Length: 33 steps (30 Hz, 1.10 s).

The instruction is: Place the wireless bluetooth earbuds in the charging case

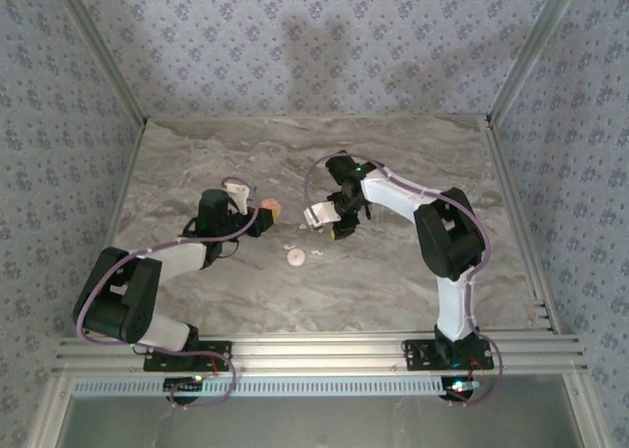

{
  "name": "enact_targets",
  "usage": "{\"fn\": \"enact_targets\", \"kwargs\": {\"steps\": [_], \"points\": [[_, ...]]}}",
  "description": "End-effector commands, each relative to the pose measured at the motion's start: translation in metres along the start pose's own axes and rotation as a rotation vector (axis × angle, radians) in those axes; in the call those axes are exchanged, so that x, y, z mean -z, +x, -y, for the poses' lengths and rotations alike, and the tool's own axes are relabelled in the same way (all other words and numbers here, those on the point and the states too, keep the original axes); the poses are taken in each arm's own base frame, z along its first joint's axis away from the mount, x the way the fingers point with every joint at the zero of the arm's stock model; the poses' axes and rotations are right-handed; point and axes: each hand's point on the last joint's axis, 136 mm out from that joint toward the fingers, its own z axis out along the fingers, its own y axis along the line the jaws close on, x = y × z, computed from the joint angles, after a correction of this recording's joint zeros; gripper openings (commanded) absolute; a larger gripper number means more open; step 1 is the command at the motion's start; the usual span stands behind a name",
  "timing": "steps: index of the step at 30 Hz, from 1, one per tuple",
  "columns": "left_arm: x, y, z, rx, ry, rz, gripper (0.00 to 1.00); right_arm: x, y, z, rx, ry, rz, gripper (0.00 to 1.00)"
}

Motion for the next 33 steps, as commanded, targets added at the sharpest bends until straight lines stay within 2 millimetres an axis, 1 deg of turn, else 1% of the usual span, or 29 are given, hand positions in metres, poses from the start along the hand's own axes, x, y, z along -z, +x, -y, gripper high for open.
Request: {"fn": "enact_targets", "kwargs": {"steps": [1,7,10,16,26,30,33], "points": [[0.004,-0.014,0.009,-0.026,0.032,0.032,0.05,-0.005,-0.002,0.005,0.097,-0.008,-0.016,0.51],[0.007,-0.017,0.012,-0.040,0.032,0.031,0.01,-0.015,-0.007,0.005,0.133,-0.063,-0.013,0.51],[0.009,-0.018,0.013,-0.043,0.030,0.034,0.01,-0.020,-0.003,0.005,0.142,-0.084,-0.034,0.50],[0.012,-0.020,0.015,-0.050,0.027,0.043,0.01,-0.023,-0.001,0.005,0.152,-0.105,-0.047,0.49],[0.014,-0.023,0.017,-0.059,0.029,0.050,0.01,-0.032,-0.005,0.008,0.170,-0.124,-0.053,0.41],[0.014,-0.024,0.018,-0.062,0.029,0.052,0.01,-0.036,-0.005,0.008,0.184,-0.132,-0.064,0.41],[0.014,-0.025,0.018,-0.062,0.031,0.051,0.01,-0.038,-0.005,0.009,0.187,-0.141,-0.070,0.38]]}}
